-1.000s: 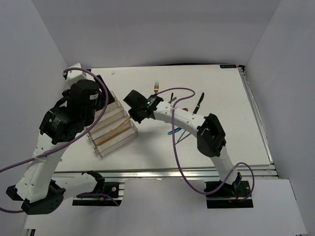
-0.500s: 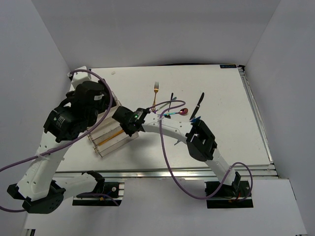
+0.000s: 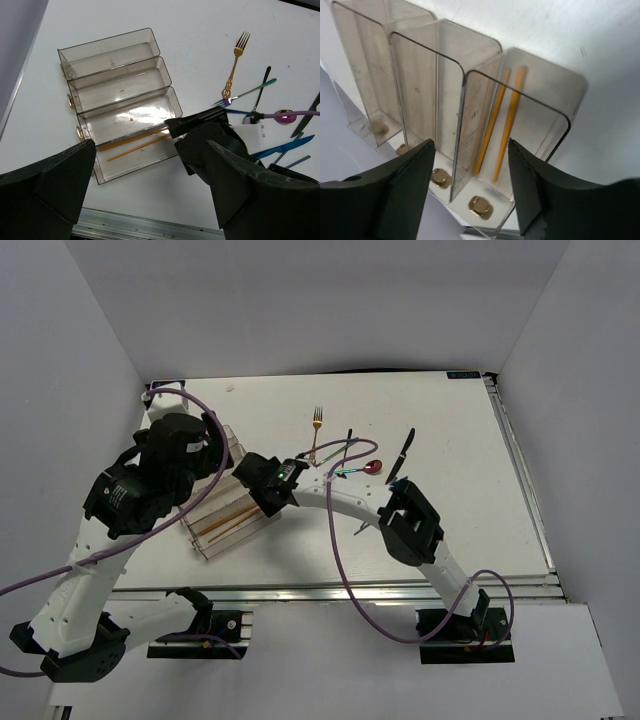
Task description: Sort the eating utensils into containers
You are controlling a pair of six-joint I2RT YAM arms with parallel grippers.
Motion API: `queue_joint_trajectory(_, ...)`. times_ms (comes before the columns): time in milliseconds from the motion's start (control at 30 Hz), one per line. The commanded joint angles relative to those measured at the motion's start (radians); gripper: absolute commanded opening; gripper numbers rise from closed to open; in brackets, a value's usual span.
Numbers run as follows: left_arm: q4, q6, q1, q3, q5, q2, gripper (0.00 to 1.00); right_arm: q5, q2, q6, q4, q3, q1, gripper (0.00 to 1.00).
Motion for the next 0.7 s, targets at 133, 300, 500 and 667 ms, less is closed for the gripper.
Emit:
queue_joint_trajectory(133,0.014,0.048,-0.004,-0.005,0.06,0.055,0.98,0.206,-0.443,-0.342,0.078,-0.321,-0.097,0.72)
queue_joint_trajectory(300,0.124,0.044,-0.004,-0.104,0.171,0.096,0.98,0.133,-0.639,-0.378,-0.253,-0.545,-0.223,0.82)
queue_joint_trajectory(500,0.213,0.056,-0.004,-0.161,0.256,0.172,0.98,0.047,-0.735,-0.325,-0.343,-0.802,-0.335,0.89)
queue_joint_trajectory(667,0.247,0.057,-0.004,-0.23,0.31,0.174,0.98,0.025,-0.778,-0.383,-0.171,-0.918,-0.477,0.81)
